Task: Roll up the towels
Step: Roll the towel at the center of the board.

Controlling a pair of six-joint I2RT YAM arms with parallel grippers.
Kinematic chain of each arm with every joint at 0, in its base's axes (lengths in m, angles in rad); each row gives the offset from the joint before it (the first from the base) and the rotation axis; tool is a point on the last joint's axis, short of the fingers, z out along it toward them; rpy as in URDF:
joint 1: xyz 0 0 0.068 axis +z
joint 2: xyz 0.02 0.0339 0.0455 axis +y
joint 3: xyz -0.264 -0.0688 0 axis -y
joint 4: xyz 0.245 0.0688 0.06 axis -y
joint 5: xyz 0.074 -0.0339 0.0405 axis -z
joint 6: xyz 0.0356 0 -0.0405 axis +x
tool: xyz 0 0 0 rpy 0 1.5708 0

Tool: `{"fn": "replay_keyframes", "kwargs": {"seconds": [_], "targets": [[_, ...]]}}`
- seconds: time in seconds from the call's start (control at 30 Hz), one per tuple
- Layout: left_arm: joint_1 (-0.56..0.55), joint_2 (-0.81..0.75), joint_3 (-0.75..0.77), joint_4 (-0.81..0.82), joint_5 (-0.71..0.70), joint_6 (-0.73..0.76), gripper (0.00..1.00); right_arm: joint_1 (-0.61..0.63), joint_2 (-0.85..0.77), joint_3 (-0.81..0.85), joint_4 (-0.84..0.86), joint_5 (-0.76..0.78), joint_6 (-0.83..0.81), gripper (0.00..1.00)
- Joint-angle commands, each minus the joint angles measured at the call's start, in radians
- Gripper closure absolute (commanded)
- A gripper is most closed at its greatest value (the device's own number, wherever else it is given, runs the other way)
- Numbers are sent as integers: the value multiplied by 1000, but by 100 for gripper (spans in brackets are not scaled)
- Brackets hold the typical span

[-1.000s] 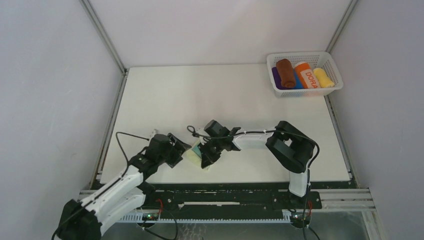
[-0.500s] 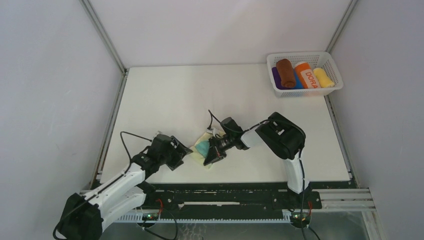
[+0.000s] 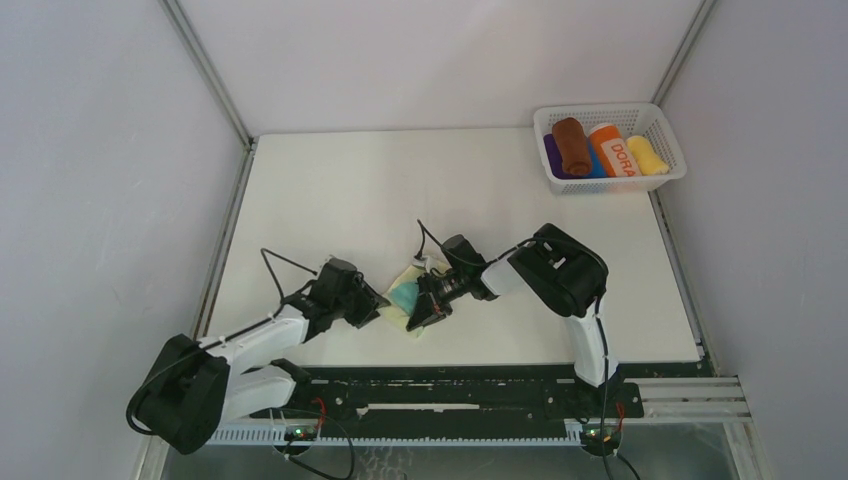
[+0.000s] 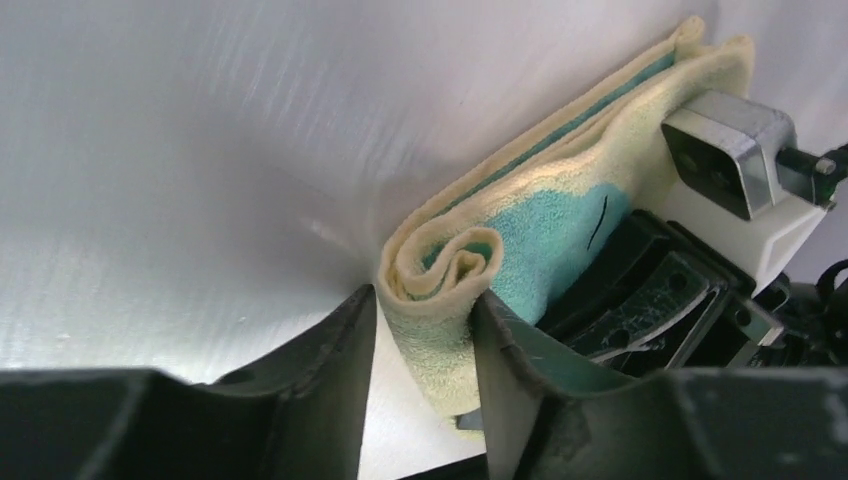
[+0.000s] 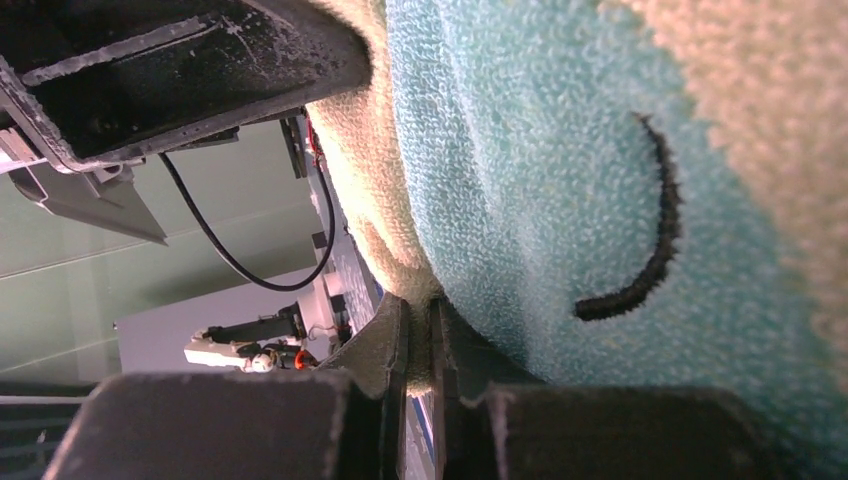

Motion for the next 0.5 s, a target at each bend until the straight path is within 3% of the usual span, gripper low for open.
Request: {"fn": "replay_keyframes", "kwargs": {"seconds": [0.0,0.07,0.13,0.3,0.47], "targets": [[-17,45,31,4,-36,18,61,-2,-18,-7,-34,31,-45,98],[-18,54,37,-13,-36,20,70,5,-54,3,-100,55,-94,96],[-20,60,58,-56,-45,33,76,16,-101,21,-196,99,-164,87],[-19,72,122,-169,-58,69,78,58,-248,63,-472,311,-369,70],[-21,102,155,-224,-34,71,78,164,-375,96,-642,683,-542,58]]}}
